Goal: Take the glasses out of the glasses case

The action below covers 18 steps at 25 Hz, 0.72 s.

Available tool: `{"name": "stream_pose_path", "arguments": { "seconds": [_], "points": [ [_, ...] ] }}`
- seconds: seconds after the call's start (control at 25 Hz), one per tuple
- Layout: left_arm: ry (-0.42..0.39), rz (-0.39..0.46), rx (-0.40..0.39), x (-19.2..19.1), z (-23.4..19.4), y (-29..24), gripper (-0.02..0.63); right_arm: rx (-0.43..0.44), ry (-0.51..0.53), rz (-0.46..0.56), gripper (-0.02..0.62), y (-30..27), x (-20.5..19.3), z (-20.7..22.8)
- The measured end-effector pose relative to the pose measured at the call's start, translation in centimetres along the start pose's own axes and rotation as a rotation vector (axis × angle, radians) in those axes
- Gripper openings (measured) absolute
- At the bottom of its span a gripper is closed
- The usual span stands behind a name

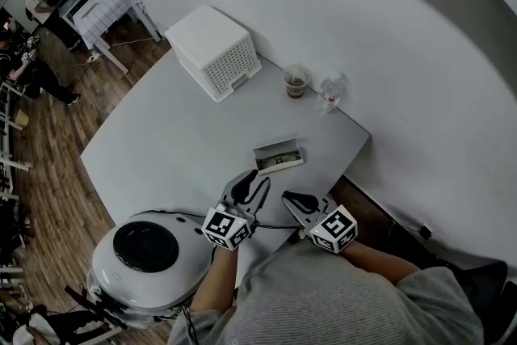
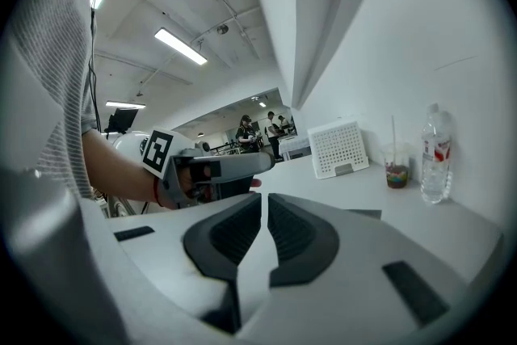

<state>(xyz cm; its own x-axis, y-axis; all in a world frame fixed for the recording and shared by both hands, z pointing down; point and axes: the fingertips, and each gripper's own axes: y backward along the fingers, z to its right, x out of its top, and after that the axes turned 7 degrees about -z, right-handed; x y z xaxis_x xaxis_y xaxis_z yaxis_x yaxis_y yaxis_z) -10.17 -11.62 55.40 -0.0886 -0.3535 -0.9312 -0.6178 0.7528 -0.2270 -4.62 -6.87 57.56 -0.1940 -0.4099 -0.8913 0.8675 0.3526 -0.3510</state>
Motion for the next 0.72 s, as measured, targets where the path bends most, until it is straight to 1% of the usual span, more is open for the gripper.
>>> {"name": "stream_pose_path", "arguments": {
  "seconds": [0.16, 0.28, 0.44, 0.56, 0.72],
  "points": [
    [-0.061, -0.06, 0.018, -0.7, -0.8, -1.2, 0.134, 0.02, 0.011, -0.012, 0.018, -0.4, -0.3, -0.2],
    [-0.112, -0.114, 0.016, -1.2, -1.2, -2.3, 0.133, 0.037, 0.029, -0.026, 0.021, -0.4, -0.6, -0.6],
    [-0.151, -0.178, 0.02, -2.2, -1.9, -3.6, 0.135, 0.055, 0.039, -0.046, 0.021, -0.5, -1.3, -0.8],
    [-0.215, -0.25, 0.01, -3.2, -2.3, -4.8, 0.133, 0.066, 0.042, -0.06, 0.021, -0.5, -1.8, -0.7],
    [-0.31, -0.379, -0.031, -5.3, -2.5, -6.1, 0.134, 0.082, 0.047, -0.079, 0.021, -0.5, -2.3, -0.7]
  ]
}}
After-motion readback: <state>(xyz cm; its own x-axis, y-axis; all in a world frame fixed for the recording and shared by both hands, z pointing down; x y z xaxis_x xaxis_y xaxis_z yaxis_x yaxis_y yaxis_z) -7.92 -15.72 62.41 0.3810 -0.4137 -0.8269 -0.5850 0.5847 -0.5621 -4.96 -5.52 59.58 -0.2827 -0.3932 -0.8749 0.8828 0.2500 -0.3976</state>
